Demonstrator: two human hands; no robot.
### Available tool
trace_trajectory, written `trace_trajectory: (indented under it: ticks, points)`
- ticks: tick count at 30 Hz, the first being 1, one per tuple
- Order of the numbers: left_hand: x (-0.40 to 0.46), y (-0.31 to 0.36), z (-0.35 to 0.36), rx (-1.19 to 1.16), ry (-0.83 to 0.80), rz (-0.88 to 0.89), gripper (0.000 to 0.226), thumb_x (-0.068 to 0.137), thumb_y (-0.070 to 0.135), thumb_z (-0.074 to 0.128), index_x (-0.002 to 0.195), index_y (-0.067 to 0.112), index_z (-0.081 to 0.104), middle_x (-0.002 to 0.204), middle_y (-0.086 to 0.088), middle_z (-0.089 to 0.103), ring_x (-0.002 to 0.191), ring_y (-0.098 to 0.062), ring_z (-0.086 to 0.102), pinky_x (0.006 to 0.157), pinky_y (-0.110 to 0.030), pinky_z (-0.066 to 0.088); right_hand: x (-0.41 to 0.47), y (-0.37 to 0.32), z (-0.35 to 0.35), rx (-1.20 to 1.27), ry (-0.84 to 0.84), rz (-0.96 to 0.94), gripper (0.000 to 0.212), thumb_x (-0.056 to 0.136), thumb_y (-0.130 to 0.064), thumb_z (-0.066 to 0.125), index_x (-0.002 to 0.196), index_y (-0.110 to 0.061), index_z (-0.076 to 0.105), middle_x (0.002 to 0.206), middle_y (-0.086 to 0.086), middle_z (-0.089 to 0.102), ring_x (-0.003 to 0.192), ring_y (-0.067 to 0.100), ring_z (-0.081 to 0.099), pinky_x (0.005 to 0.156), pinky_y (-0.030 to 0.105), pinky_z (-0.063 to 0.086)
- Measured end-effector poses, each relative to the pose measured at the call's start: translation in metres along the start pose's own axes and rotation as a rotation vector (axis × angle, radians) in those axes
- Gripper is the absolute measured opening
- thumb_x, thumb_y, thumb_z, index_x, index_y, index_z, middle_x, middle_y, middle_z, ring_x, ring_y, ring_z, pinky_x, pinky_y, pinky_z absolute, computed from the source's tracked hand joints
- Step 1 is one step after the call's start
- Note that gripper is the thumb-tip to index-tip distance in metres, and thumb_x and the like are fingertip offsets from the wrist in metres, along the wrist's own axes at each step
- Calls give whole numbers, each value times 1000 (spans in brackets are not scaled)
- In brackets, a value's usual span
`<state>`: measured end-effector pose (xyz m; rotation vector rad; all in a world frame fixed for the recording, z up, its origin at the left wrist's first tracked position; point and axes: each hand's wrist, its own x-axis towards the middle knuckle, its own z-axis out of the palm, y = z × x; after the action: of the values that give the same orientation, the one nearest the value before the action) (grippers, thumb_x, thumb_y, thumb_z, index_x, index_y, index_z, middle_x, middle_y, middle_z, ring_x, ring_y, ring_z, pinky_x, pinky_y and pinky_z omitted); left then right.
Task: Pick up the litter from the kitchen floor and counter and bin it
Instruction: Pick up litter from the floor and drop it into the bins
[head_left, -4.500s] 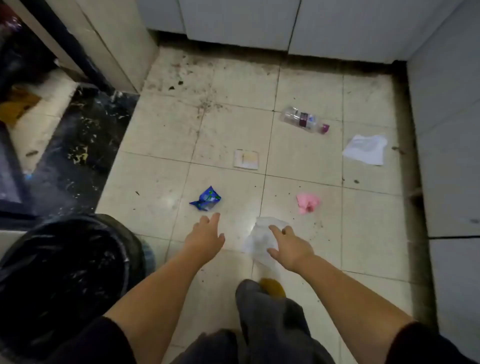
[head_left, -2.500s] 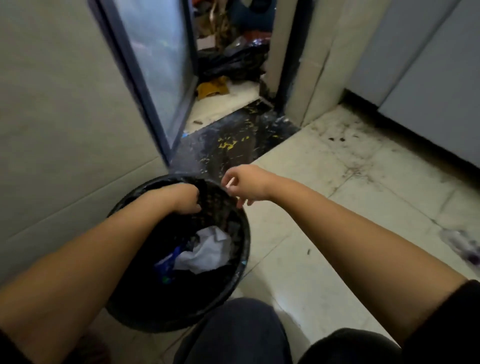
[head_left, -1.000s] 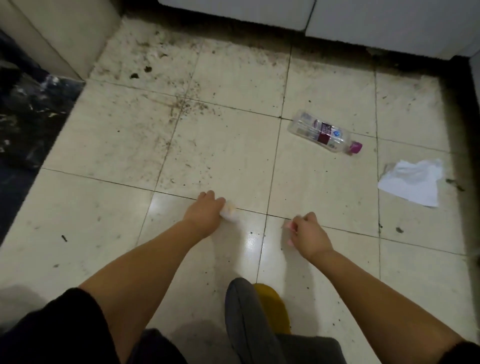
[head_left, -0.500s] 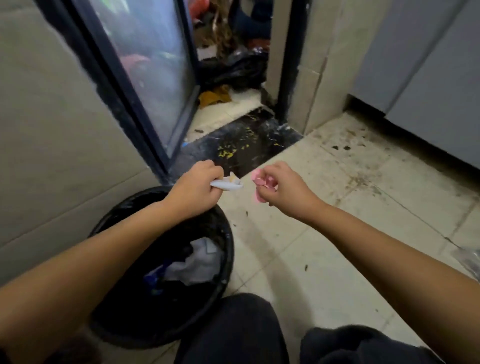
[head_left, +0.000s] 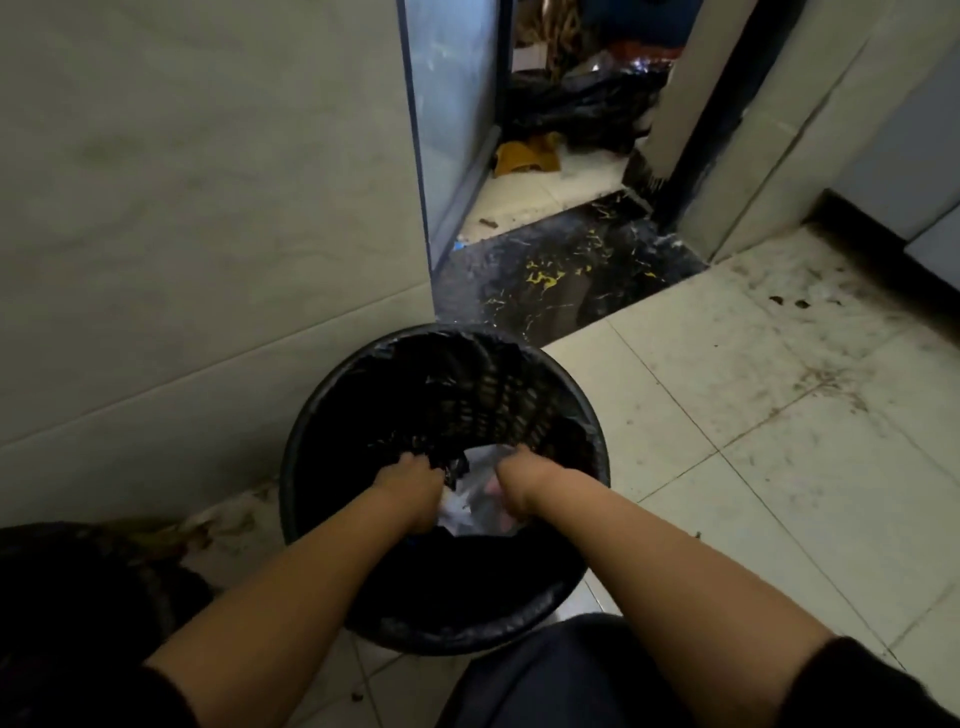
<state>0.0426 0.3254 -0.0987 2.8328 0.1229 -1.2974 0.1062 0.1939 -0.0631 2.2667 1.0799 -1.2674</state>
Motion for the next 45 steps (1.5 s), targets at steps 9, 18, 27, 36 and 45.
trace_trajectory:
  ticks: [9,18,27,36,45]
  points:
    - [-20,9,-58,97,226,3,56,87,55,48,129,18,51,133,-11,51,124,-30,46,96,-41,42,-50,17,-28,342,556,14,29,93,-16,48,120,-7,53,122,21,50,105,41,57,86,40,47]
    - [-55,157,-187,115,748,324,28,95,19,38,120,11,47,120,-13,57,111,-32,53,84,-43,46,-209,154,-2,272,683,400,32,96,-20,42,126,-16,51,130,13,52,112,33,55,88,40,47]
    - [-57,422,-170,347,643,646,29,96,16,38,122,9,45,122,-15,53,114,-33,50,85,-42,44,-332,312,249,625,499,800,36,95,-23,46,131,-19,49,132,9,55,118,27,53,94,33,44]
    - [16,664,-63,532,386,752,42,93,17,45,134,14,36,131,-13,48,121,-30,45,91,-39,43,-347,410,521,936,254,1051,47,98,-22,39,144,-15,33,141,12,43,119,29,54,92,35,46]
    - [110,812,-41,640,466,767,79,88,2,49,152,22,6,161,-12,9,149,-29,9,120,-48,20,-318,500,647,1192,314,1126,76,91,-37,54,150,-33,5,159,12,2,126,35,47,99,43,46]
